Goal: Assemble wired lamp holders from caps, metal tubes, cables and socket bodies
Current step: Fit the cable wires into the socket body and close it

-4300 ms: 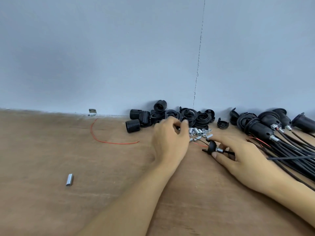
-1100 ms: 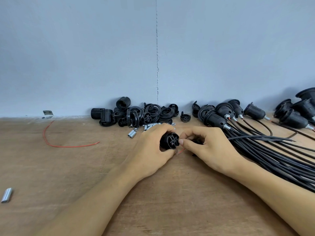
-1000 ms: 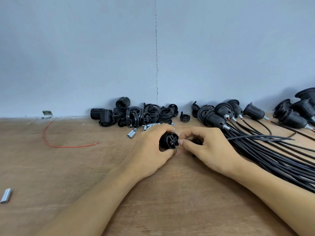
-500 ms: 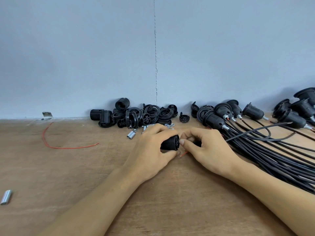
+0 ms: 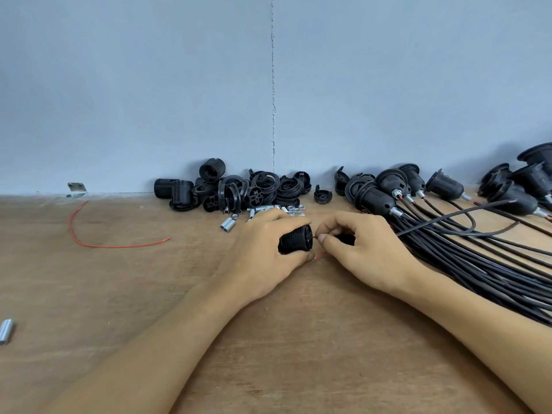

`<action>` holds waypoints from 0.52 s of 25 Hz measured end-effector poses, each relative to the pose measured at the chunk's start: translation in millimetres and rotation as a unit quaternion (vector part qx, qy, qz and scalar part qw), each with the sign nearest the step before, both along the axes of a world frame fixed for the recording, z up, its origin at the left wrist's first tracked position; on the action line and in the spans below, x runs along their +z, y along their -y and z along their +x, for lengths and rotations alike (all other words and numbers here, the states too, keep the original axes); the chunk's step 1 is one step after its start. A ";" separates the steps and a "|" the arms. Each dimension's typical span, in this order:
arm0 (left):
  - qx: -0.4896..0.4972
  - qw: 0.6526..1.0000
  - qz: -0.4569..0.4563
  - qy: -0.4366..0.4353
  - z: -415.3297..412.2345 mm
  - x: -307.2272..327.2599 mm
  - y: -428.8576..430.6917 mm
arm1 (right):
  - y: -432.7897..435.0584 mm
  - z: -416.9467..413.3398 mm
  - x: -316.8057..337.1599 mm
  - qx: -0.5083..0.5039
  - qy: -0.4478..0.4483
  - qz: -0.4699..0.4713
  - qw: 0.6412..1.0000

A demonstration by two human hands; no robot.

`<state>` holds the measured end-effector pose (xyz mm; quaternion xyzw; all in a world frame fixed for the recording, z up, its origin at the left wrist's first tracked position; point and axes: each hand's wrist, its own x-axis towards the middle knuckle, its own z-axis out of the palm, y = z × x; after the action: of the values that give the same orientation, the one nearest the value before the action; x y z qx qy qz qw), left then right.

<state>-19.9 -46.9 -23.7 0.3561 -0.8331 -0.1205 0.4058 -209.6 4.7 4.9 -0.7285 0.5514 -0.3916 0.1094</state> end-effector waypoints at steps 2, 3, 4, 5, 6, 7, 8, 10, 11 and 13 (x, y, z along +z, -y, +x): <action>0.001 1.000 0.003 0.003 1.0 -1.2 1.5 | 0.5 0.1 -0.9 0.000 -0.019 -0.002 1.000; 0.002 1.000 0.006 0.005 1.1 -1.2 2.0 | 0.5 0.3 -1.6 0.002 -0.027 -0.003 1.000; 0.004 1.000 0.005 0.011 0.8 -1.0 2.2 | 0.6 0.5 -2.2 0.002 -0.035 -0.005 0.999; 0.006 1.000 0.000 0.017 0.1 -0.6 2.2 | 0.9 0.8 -2.9 -0.001 -0.041 -0.007 0.999; 0.007 1.000 -0.006 0.024 -0.6 -0.1 1.7 | 1.2 1.1 -3.5 -0.007 -0.043 -0.007 0.999; 0.008 1.000 -0.011 0.028 -1.9 0.4 1.1 | 1.7 1.4 -4.1 -0.014 -0.041 -0.006 0.999; 0.009 0.999 -0.015 0.034 -2.2 0.9 0.9 | 2.3 2.0 -4.8 -0.019 -0.036 -0.005 0.999; 0.013 0.999 -0.024 0.041 -2.1 0.5 1.4 | 4.0 2.8 -5.8 -0.024 -0.031 0.000 0.999; 0.015 0.999 -0.026 0.038 -2.2 0.5 1.4 | 4.5 3.1 -5.9 -0.025 -0.031 0.003 0.999; 0.017 0.999 -0.023 0.023 -2.2 1.2 0.9 | 4.4 4.1 -6.6 -0.025 -0.029 0.004 0.999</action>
<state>-22.1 -47.8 -22.6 0.3631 -0.8387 -0.0861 0.3967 -205.5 0.3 -1.7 -0.7251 0.5740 -0.3705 0.0863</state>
